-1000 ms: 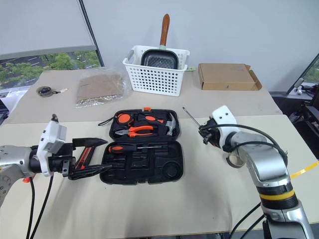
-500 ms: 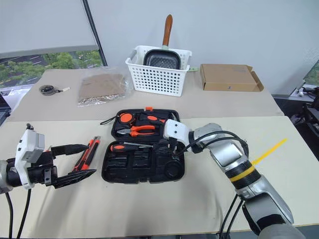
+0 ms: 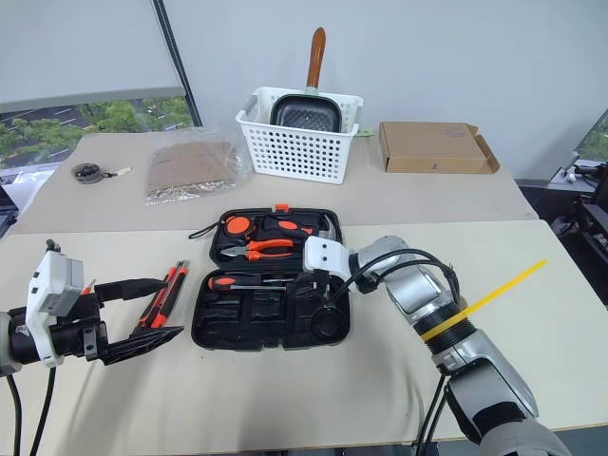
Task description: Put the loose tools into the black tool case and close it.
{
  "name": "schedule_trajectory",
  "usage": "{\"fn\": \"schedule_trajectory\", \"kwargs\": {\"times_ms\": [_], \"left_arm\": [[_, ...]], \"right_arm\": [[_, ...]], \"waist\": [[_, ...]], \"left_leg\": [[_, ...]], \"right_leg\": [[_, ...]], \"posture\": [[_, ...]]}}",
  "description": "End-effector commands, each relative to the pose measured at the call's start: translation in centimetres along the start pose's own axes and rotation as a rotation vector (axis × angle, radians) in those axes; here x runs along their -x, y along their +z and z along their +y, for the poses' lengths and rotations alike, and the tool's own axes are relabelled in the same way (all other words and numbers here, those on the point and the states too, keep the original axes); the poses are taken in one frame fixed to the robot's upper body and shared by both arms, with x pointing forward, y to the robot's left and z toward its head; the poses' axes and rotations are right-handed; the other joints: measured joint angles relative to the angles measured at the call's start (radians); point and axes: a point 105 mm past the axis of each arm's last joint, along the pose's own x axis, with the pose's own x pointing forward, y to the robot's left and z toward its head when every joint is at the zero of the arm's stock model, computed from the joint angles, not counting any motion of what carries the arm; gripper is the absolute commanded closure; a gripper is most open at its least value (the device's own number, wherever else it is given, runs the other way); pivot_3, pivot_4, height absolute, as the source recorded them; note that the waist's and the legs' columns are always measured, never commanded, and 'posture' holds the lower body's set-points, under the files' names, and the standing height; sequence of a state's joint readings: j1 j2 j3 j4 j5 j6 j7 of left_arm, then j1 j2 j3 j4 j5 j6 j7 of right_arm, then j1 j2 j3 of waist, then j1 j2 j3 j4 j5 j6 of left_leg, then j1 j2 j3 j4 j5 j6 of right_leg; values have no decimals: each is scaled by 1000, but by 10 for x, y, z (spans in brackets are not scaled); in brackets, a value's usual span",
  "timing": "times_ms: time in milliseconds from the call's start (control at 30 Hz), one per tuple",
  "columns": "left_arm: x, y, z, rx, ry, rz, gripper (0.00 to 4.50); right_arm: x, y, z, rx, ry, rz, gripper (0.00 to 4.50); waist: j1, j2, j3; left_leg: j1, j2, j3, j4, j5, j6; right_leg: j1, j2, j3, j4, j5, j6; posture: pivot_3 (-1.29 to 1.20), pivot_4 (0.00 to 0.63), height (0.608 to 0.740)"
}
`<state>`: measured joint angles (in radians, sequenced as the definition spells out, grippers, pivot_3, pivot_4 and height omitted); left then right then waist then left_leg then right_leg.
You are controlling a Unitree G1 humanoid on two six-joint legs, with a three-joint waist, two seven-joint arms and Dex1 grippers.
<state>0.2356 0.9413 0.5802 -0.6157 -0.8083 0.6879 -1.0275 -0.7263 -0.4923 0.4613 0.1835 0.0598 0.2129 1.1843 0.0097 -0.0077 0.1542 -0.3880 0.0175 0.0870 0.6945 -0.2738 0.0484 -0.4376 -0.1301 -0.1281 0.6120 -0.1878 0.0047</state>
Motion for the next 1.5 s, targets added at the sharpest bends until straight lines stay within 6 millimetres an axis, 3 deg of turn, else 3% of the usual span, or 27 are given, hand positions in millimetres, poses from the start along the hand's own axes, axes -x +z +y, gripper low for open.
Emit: {"fn": "schedule_trajectory", "kwargs": {"times_ms": [33, 167, 233, 367, 533, 633, 667, 767, 867, 1000, 1067, 1167, 1333, 1500], "left_arm": [[2, 8, 0, -50, 6, -3, 0], [1, 8, 0, -53, 3, -2, 0], [1, 8, 1, -54, 2, -2, 0], [0, 7, 2, -54, -2, -3, 0], [0, 5, 4, -56, -4, -2, 0], [1, 3, 3, -53, -7, -1, 0], [2, 3, 3, -53, -7, 0, 0], [2, 1, 3, -52, -6, 3, 0], [3, -1, 4, -49, -1, 5, 0], [6, -5, 8, -28, 47, -5, 0], [15, -11, 27, -6, 203, -50, 0], [31, -21, 53, 39, 420, -102, 0], [69, -59, 86, 98, 766, -83, 0], [100, -91, 98, 173, 988, -43, 0]], "right_arm": [[4, 7, -5, 43, -22, -9, 1766], [13, 20, -14, 27, -81, -78, 414], [16, 32, -21, -26, -123, -168, 414], [14, 48, -20, -106, -139, -326, 1471], [3, 41, -9, -128, -119, -369, 3139], [-9, 7, -3, -133, -128, -239, 4269], [-11, -2, -1, -123, -122, -191, 4463], [-17, -27, 10, -121, -80, -54, 4463], [-19, -26, 17, -110, -54, -56, 4463], [-11, 2, -5, -115, -167, -206, 4463], [3, 31, -19, -135, -237, -408, 4463], [19, 49, -19, -161, -194, -554, 4463], [48, 58, -10, -143, -74, -600, 3064], [83, 56, -17, -92, -85, -591, 1364]], "waist": [[0, 0, 0], [0, 0, 0], [0, 0, 0], [-1, 0, 0], [0, 0, 0], [-1, 0, 0], [-1, 0, 0], [-1, 0, 0], [1, 0, -1], [0, 0, -1], [-1, 0, -1], [-4, 1, 0], [-2, 0, -1], [-1, -1, 0]], "left_leg": [[0, 0, 0, 0, 0, 0], [0, 0, 1, 0, 0, 0], [0, 0, 1, 0, 0, 0], [0, 0, 1, 0, 0, 0], [0, 0, 1, -1, 0, 0], [0, -1, 2, 0, 0, 0], [0, -1, 2, 0, 0, 1], [1, -1, 2, 0, -1, 1], [3, 0, 3, -1, -1, 1], [4, -1, 3, 0, -5, -3], [3, 0, 3, 0, -5, -3], [3, 0, 3, -1, -2, -2], [3, 2, 2, -1, -4, 7], [2, 1, 3, 0, -8, 4]], "right_leg": [[0, 0, 0, 0, 0, 0], [0, 0, 1, 0, 0, 0], [-1, 0, 2, 0, 0, 0], [-1, 1, 2, 0, 0, -1], [-1, 1, 2, 0, 0, -1], [-1, 1, 3, 0, 0, -1], [0, 1, 4, 0, 0, -1], [0, 1, 4, 0, 0, -1], [1, 1, 5, 0, 0, -1], [2, 1, 5, 0, 0, -1], [1, 1, 5, 1, 0, -1], [0, 2, 6, 2, 1, -3], [0, 3, 5, 1, 3, -7], [-1, 1, 5, 0, 2, -5]], "posture": [[0, 150, 700], [0, 150, 700], [0, 150, 700], [0, 150, 700], [0, 150, 700], [0, 150, 700], [0, 150, 700], [0, 150, 700], [0, 150, 700], [0, 150, 700], [0, 150, 700], [0, 150, 700], [0, 150, 700], [0, 150, 700]]}}
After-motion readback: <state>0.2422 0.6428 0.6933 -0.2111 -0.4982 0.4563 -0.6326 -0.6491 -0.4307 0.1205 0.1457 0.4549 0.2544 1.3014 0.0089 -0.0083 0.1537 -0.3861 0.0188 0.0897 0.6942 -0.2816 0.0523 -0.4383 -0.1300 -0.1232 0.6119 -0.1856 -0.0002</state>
